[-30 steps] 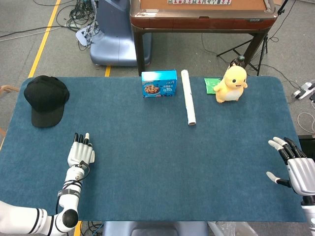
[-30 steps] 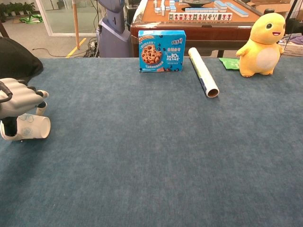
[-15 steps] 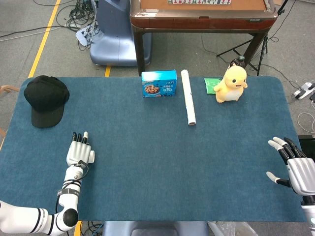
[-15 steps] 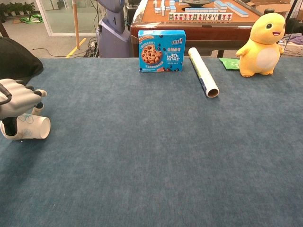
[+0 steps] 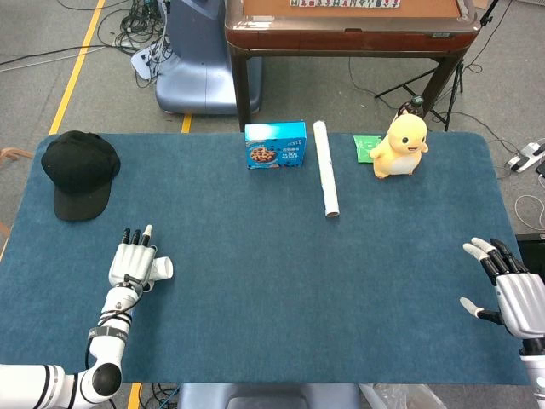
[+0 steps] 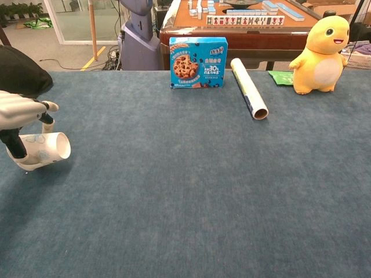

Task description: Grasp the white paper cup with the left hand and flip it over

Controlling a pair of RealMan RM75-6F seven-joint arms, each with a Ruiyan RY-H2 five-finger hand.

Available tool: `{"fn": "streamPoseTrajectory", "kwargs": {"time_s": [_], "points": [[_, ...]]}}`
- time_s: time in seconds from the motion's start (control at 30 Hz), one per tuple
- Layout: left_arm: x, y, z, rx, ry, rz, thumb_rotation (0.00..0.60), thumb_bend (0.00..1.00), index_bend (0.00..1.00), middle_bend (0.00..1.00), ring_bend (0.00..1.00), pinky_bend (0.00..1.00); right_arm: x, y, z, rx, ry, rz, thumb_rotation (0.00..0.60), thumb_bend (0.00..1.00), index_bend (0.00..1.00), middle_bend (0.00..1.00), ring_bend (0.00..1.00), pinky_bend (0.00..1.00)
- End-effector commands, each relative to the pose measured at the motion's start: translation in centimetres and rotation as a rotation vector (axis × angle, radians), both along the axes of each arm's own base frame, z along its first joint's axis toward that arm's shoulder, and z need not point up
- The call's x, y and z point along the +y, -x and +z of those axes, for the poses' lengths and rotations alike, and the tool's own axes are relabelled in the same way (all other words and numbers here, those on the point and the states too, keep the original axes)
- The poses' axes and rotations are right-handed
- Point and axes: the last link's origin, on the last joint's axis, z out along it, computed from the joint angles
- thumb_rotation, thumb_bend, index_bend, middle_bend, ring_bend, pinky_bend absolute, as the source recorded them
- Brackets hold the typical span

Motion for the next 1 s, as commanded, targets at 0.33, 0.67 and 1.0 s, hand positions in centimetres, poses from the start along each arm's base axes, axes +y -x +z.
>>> {"fn": "streamPoseTrajectory", "kwargs": {"time_s": [0.33, 0.67, 1.0], "points": [[0.7, 2.3, 2.9, -0.587, -0.132, 0.092, 0.600, 0.20, 0.41, 0.00, 0.00, 0.00, -0.2, 0.0, -0.5, 0.011, -0.014, -0.005, 0.600, 0.00, 0.21, 0.16, 0.08, 0.32], [0.8, 4.5, 3.0, -0.764, -0.201, 0.097, 0.600, 0.20, 0.40, 0.00, 0.00, 0.00, -0.1, 0.0, -0.5, 0.013, -0.013, -0.005, 0.600, 0.00, 0.21, 0.16, 0.08, 0.32], [0.2, 7.2, 2.3, -0.730, -0.275, 0.003, 0.600, 0.20, 0.40, 0.00, 0.00, 0.00, -0.1, 0.1, -0.5, 0.014, -0.012, -0.007, 0.600, 0.00, 0.21, 0.16, 0.08, 0.32]]}}
